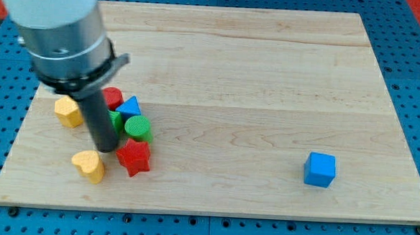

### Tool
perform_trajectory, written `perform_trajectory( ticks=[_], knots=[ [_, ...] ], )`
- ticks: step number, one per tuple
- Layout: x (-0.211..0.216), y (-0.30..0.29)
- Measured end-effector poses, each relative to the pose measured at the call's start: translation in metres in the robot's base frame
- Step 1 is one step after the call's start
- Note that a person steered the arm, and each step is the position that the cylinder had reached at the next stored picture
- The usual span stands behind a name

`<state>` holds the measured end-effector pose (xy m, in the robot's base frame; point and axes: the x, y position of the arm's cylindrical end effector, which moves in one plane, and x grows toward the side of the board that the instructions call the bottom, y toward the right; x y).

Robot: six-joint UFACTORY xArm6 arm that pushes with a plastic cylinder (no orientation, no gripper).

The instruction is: Push the yellow heart into the red star

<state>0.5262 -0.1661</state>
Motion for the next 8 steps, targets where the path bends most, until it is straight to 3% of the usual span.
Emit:
perform_trajectory(
  ticks=[1,2,3,5,6,7,8],
  knots=[
    [0.004,-0.007],
    [0.004,-0.056],
    [0.028,-0.059],
    [0.029,0.021],
    [0.026,-0.036],
    [0.087,-0.04],
    [0.09,0.017]
  ],
)
